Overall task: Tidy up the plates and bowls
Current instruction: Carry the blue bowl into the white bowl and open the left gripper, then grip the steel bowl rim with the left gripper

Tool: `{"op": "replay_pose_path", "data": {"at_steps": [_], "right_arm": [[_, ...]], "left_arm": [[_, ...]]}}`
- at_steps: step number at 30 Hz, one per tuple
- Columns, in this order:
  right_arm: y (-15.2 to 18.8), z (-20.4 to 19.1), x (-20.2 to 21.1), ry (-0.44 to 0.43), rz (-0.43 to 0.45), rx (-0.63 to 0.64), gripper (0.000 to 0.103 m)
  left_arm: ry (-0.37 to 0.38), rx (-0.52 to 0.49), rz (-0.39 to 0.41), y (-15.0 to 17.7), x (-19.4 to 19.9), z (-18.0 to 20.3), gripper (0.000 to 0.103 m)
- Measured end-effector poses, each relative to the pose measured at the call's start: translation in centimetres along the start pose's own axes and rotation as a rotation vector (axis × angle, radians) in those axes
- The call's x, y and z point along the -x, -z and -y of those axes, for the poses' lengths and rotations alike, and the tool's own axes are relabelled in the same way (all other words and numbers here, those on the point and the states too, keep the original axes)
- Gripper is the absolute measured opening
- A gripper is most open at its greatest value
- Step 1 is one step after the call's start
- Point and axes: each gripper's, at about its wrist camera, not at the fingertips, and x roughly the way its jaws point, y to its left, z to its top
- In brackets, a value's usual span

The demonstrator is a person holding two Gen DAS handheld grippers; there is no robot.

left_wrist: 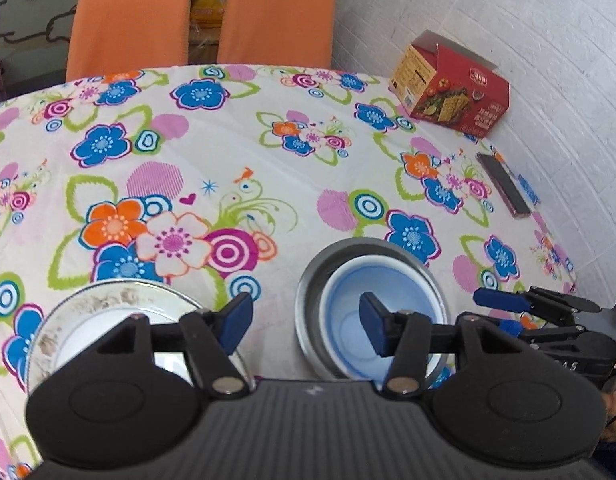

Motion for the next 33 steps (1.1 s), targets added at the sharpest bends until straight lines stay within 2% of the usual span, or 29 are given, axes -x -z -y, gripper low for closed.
{"op": "replay_pose_path", "data": {"at_steps": [4, 9, 21, 28, 33], "right_arm": [[1.1, 1.0, -0.4, -0.002, -0.008, -0.08, 0.049], [1.5, 1.6, 0.0, 0.008, 0.0, -0.11, 0.05], [0.4, 2.1, -1.0, 0.032, -0.035, -0.078, 0.051], [0.2, 1.0, -0.8, 0.103, -0.107, 0.067, 0.052], [-0.6, 0.9, -1.3, 0.116, -0.119, 0.098, 0.053]], "left_arm": [[0.056, -0.101, -0.117, -1.2, -1.8, -1.0, 0.053], [0.077, -0.062, -0.228, -2.4, -4.6, -2.9, 0.053], [0.018, -0.097, -0.238, -2.0, -7.4, -2.6, 0.055], [0.019, -0.069, -0.231, -1.8, -8.6, -3.0, 0.058], [0.014, -0.07, -0.222, -1.8, -8.6, -2.9, 0.059]]}}
